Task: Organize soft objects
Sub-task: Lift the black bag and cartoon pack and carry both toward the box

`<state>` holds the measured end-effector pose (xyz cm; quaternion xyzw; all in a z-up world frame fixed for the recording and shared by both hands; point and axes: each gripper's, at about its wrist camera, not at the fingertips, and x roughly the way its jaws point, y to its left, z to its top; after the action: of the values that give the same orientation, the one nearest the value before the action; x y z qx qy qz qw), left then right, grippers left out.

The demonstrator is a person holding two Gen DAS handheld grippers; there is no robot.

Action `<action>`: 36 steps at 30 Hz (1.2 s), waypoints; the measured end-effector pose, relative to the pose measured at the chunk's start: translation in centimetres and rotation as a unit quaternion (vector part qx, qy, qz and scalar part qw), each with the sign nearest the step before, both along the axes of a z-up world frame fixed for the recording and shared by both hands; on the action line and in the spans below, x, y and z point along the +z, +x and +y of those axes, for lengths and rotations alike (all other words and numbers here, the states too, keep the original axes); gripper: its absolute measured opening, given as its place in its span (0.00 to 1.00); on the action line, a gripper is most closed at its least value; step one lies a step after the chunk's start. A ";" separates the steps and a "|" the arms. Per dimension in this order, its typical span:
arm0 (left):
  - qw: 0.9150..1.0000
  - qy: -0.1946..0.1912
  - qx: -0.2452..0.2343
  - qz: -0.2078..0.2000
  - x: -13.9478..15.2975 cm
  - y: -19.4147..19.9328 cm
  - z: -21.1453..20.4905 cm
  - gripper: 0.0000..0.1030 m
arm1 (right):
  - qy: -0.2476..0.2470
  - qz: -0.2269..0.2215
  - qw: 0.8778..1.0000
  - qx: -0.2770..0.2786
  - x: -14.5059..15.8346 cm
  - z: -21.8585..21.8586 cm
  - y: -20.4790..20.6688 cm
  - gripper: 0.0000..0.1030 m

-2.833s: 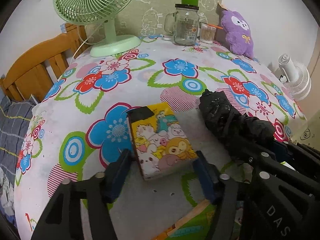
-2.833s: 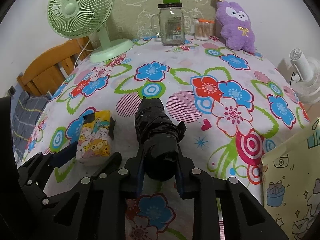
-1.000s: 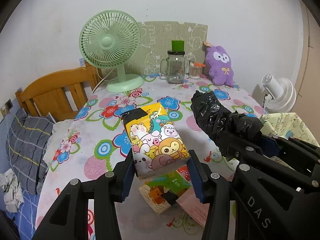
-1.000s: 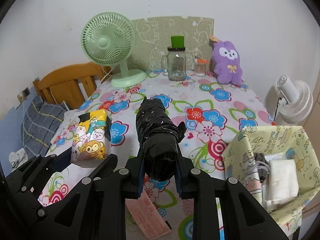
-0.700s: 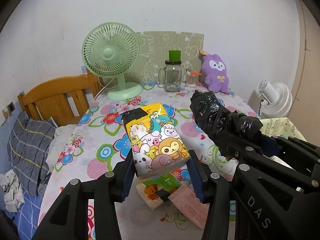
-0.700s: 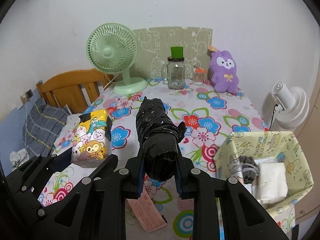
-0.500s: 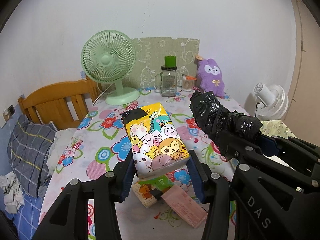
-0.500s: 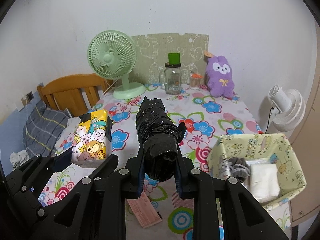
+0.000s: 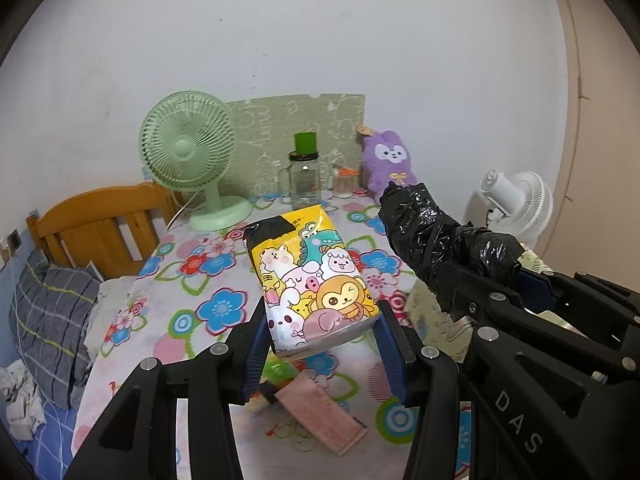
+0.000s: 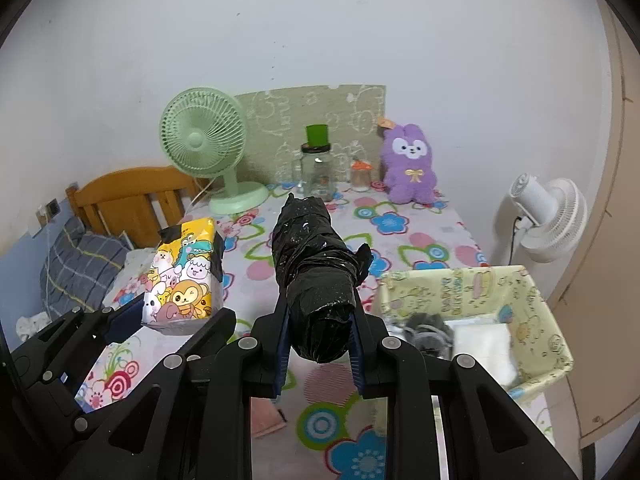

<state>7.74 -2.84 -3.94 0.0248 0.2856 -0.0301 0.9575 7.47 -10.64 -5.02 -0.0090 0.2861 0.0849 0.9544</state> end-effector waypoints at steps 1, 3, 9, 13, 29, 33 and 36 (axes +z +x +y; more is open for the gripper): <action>1.000 0.000 -0.003 -0.001 0.1 0.0 -0.4 0.49 | 0.000 -0.001 1.000 -0.003 0.1 -0.4 -0.1 0.27; 1.000 0.001 -0.009 -0.002 0.1 0.1 -0.9 0.49 | 0.000 -0.002 1.000 -0.008 0.2 -1.1 -0.2 0.27; 1.000 0.000 -0.026 -0.004 0.2 0.3 -3.1 0.49 | -0.003 -0.005 1.000 -0.022 0.5 -3.1 -0.4 0.27; 0.999 0.000 -0.035 -0.003 0.2 0.5 -4.3 0.49 | -0.002 -0.004 0.999 -0.032 0.6 -4.3 -0.3 0.27; 0.997 0.002 -0.083 0.008 -0.5 2.2 -9.2 0.49 | 0.004 0.008 0.997 -0.074 -0.1 -9.3 0.9 0.27; 0.995 0.004 -0.096 0.016 -1.0 3.0 -10.6 0.49 | 0.006 0.016 0.996 -0.085 -0.6 -10.8 1.5 0.27; 0.994 0.007 -0.106 0.021 -1.3 3.5 -11.6 0.50 | 0.009 0.023 0.995 -0.094 -1.1 -12.0 2.0 0.27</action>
<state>11.23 -14.43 -5.25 0.0613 0.3015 -0.1295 0.9426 9.43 -22.68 -6.08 0.0288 0.3064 -0.0025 0.9515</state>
